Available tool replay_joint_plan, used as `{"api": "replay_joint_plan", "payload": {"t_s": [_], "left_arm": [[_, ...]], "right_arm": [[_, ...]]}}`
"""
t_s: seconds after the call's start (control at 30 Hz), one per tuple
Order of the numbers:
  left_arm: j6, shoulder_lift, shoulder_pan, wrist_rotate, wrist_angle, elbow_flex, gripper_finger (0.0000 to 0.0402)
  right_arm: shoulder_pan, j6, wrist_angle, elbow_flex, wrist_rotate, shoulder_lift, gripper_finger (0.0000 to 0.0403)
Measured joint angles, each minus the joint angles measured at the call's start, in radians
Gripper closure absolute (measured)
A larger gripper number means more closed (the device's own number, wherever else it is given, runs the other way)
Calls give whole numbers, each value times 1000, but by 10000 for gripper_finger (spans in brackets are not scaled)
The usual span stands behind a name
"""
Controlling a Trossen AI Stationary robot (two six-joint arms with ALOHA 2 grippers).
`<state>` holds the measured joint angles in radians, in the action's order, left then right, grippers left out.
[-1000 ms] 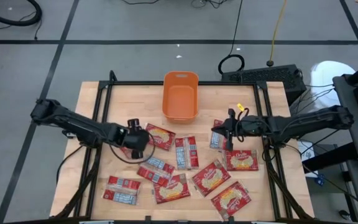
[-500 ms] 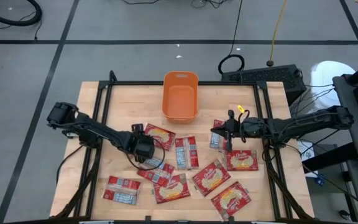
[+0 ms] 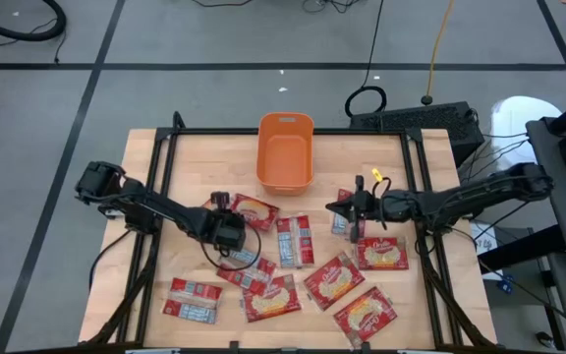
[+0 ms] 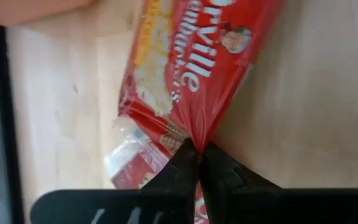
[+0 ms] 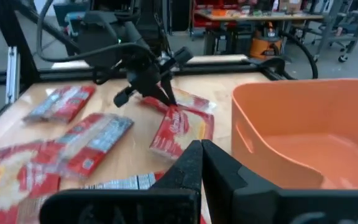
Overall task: Sort popcorn bags into baskets
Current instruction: Put the red popcorn bag into the orange bin
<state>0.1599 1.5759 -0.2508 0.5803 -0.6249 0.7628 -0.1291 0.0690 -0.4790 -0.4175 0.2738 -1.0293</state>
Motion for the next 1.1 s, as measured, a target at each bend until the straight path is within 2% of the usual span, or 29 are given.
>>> {"api": "replay_joint_plan", "payload": {"t_s": [0.17, 0.3, 0.43, 0.67, 0.83, 0.93, 1.1], "left_arm": [[-153, -44, -36, 43, -22, 15, 394], [-394, -89, -74, 56, -22, 27, 392], [-625, -130, -117, 132, -1, 29, 389], [-879, -214, -138, 182, 163, 30, 392], [-1061, -261, -142, 188, 306, 31, 393], [-1128, -273, -142, 193, 385, 33, 397], [-1222, -283, -140, 194, 465, 30, 388]], "right_arm": [[-11, 68, -173, 0, 18, -139, 403], [-10, 145, -216, -15, 79, -247, 403], [-10, 224, -219, -60, 92, -346, 392], [-8, 328, -232, -162, 2, -495, 327], [-10, 344, -342, -199, -21, -569, 271], [-9, 362, -422, -200, -66, -586, 243], [-8, 364, -504, -199, -69, -602, 211]]}}
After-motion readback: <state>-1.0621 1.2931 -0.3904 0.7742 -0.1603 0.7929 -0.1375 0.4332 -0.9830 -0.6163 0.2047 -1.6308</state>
